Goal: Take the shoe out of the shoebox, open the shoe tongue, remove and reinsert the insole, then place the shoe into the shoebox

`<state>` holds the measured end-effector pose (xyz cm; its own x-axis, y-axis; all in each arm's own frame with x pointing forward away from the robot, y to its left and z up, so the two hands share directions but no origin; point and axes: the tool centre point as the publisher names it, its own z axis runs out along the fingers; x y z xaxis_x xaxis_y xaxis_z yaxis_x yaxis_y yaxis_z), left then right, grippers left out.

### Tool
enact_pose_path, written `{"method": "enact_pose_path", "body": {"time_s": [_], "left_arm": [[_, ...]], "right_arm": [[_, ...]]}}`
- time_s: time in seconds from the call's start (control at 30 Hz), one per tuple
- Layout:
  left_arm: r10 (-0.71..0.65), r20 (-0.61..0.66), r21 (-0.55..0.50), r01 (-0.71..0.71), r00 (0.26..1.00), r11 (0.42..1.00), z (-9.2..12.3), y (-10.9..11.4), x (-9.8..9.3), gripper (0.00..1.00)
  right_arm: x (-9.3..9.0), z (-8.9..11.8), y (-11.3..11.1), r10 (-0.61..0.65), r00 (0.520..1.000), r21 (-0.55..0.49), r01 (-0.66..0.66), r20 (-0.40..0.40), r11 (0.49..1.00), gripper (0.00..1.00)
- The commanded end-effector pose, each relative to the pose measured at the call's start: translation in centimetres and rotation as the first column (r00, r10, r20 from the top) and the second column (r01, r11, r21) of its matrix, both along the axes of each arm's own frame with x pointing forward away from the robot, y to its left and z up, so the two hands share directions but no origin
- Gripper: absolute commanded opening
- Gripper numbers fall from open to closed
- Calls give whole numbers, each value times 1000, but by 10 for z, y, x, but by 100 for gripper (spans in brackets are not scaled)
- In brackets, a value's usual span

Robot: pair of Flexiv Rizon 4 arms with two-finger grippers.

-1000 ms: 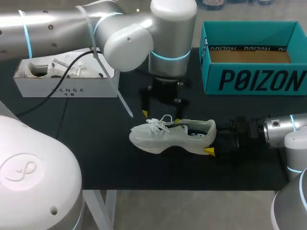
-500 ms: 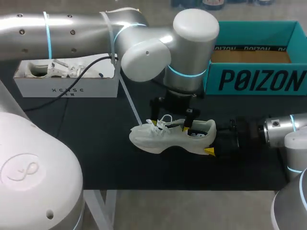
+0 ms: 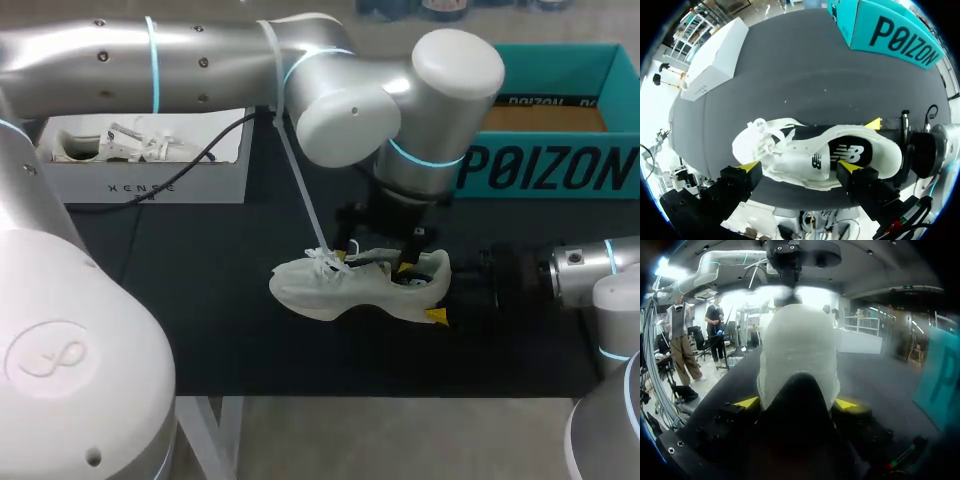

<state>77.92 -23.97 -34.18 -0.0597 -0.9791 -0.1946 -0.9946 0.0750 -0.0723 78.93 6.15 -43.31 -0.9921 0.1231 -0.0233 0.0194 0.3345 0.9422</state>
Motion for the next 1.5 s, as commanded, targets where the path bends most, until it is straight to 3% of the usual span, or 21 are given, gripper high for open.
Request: {"method": "enact_pose_path", "body": {"time_s": [0.03, 0.47, 0.5, 0.53, 0.57, 1.03, 1.5], "left_arm": [[14, 4, 28, -14, 1000, 1000, -10, -6, 0, 100], [32, 4, 83, -32, 999, 996, -22, -5, 1, 100], [34, 5, 84, -34, 999, 996, -23, -5, 1, 90], [34, 6, 85, -34, 999, 996, -23, -3, 1, 37], [36, 9, 85, -36, 999, 996, -23, -2, 1, 0], [57, 44, 81, -61, 997, 995, -4, 14, 0, 0], [127, 130, 42, -133, 983, 990, 31, 52, -2, 0]], "right_arm": [[1, -2, 3, -2, 1000, -3, 2, -1, 1000, 0], [1, -2, 3, -2, 1000, -3, 2, -1, 1000, 0], [1, -2, 3, -2, 1000, -3, 2, -1, 1000, 0], [1, -2, 3, -2, 1000, -3, 2, -1, 1000, 0], [1, -2, 3, -2, 1000, -3, 2, -1, 1000, 0], [1, -2, 3, -2, 1000, -3, 2, -1, 1000, 0], [1, -2, 3, -2, 1000, -3, 2, -1, 1000, 0]]}}
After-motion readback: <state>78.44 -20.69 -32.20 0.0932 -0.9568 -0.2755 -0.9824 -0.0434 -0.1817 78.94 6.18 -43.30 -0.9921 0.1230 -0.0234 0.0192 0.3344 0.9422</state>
